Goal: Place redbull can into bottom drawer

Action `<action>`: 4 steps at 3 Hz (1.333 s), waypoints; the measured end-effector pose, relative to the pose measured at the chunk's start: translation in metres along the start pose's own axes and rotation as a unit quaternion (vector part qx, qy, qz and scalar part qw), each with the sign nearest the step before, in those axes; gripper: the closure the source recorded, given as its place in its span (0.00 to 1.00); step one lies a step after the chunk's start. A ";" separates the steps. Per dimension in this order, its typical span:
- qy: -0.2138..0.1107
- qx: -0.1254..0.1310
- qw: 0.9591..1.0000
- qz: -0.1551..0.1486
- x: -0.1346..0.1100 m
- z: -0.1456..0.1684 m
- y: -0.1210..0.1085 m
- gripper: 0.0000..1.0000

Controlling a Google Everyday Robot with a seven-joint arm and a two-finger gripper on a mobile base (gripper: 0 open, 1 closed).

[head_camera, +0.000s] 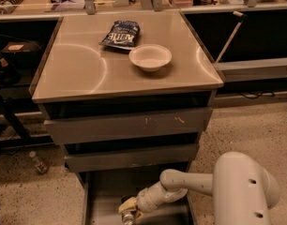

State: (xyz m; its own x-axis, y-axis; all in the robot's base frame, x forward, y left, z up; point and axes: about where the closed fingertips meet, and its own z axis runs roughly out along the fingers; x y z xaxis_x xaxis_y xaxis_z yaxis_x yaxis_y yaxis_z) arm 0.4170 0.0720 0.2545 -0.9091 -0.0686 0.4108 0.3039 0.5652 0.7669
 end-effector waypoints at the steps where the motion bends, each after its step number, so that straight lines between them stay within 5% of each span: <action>1: -0.001 -0.001 1.000 0.000 -0.002 0.001 0.000 1.00; 2: -0.008 -0.023 1.000 0.012 -0.007 0.020 -0.016 1.00; 4: -0.080 -0.070 0.994 0.008 -0.031 0.033 -0.032 1.00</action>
Offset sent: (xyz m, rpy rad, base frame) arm -0.0100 0.0156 -0.0649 0.0780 0.0343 -0.1220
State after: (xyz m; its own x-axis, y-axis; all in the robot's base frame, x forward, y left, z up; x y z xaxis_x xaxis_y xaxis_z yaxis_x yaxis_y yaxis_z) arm 0.4261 0.0828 0.2011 -0.9344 0.0771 0.3478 0.3445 0.4446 0.8269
